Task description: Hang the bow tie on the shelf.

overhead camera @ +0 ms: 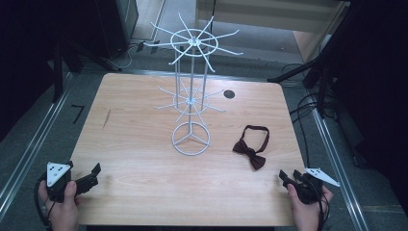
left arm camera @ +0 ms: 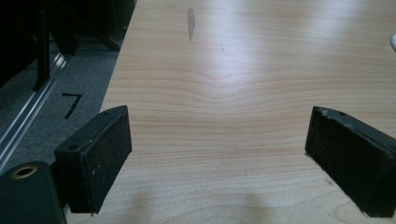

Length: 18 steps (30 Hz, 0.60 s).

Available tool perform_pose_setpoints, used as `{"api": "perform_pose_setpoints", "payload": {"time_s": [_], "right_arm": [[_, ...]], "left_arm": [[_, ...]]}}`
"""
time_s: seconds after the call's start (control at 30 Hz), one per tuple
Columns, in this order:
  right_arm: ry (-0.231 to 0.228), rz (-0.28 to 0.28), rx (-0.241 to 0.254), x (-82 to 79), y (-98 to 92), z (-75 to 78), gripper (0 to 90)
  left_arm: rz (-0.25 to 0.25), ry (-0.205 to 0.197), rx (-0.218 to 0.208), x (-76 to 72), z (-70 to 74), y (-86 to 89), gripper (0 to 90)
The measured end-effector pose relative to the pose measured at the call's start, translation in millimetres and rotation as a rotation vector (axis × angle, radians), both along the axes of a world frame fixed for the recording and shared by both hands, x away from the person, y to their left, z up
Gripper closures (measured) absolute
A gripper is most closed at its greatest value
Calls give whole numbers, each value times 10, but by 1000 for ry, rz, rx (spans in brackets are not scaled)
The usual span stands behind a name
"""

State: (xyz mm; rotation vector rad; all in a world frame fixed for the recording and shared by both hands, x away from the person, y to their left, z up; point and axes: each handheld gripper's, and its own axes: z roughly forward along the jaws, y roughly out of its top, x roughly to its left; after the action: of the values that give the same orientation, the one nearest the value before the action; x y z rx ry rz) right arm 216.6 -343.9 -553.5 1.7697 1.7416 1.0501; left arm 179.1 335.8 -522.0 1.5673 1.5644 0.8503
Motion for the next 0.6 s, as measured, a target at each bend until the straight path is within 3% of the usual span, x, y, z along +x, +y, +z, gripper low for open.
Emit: {"api": "perform_pose_setpoints", "payload": {"time_s": [0.23, 0.33, 0.4, 0.43, 0.53, 0.6], "right_arm": [[6, -5, -54, 4, 56, 5, 388], [15, -11, -83, 13, 71, 17, 440], [28, -6, -77, 20, 71, 31, 446], [63, 18, -76, 57, 62, 71, 473], [85, 47, -79, 84, 68, 105, 486], [155, 103, -110, 159, 116, 185, 508]], "left_arm": [[2, -6, -1, 4, 0, -7, 79], [-1, -8, -5, -3, 1, -5, 79], [-1, -8, -4, -5, 1, -5, 79], [-2, -7, 2, -7, 1, -9, 79], [-3, -7, 5, -10, 1, -12, 79], [-3, -11, 2, -13, 0, -12, 79]]}}
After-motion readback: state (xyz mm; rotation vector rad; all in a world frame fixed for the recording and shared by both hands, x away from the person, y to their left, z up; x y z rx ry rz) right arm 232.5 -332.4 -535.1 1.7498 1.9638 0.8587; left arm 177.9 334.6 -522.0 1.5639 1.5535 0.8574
